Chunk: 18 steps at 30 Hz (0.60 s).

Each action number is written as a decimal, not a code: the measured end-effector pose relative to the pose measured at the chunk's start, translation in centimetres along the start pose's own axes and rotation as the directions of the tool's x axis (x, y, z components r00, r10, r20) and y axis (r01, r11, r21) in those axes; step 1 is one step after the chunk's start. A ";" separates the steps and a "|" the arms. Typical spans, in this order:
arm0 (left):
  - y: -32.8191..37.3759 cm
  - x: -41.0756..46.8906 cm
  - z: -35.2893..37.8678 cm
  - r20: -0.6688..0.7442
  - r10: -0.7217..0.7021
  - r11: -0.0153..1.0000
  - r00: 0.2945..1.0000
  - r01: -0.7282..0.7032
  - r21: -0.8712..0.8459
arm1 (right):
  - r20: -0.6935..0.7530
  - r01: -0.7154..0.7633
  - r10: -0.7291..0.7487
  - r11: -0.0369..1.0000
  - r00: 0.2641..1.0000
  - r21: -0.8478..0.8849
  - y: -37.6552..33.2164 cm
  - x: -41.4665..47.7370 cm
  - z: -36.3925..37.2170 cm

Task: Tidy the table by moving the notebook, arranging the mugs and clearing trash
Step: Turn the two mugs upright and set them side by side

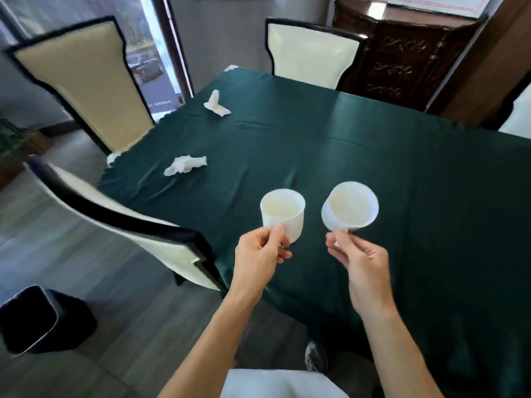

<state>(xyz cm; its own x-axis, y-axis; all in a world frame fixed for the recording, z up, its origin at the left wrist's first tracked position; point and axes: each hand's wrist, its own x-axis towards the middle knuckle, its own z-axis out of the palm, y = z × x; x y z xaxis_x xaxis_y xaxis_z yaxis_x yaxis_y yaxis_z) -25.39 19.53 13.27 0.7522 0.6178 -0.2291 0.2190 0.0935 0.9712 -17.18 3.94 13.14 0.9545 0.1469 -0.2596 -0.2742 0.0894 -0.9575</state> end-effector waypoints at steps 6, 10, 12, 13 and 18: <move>5.3 -0.9 -10.0 -0.095 0.135 0.988 0.986 -0.141 -0.059 | 0.142 0.136 -0.140 0.990 0.980 0.036 -4.0 -5.8 9.9; 6.8 -1.3 -16.1 -0.211 0.170 0.981 0.963 -0.186 -0.060 | 0.242 0.172 -0.173 0.985 0.955 0.029 -4.5 -8.4 15.5; 7.0 -1.1 -18.4 -0.258 0.176 0.979 0.950 -0.196 -0.054 | 0.285 0.179 -0.174 0.984 0.943 0.010 -4.4 -9.0 17.7; 7.0 -0.8 -19.5 -0.281 0.173 0.980 0.944 -0.195 -0.051 | 0.304 0.181 -0.173 0.984 0.937 0.001 -4.3 -9.2 18.8; 6.6 1.4 -24.6 -0.369 0.150 0.980 0.917 -0.188 -0.069 | 0.376 0.180 -0.152 0.983 0.914 -0.040 -3.3 -8.9 24.2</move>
<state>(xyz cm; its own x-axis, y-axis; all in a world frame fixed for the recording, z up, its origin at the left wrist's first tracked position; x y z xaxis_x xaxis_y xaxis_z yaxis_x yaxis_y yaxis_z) -38.20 40.20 20.93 0.4934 0.8688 -0.0404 0.0304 0.0292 0.9991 -27.62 26.14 21.67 0.8701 0.4909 -0.0447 -0.0934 0.0752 -0.9928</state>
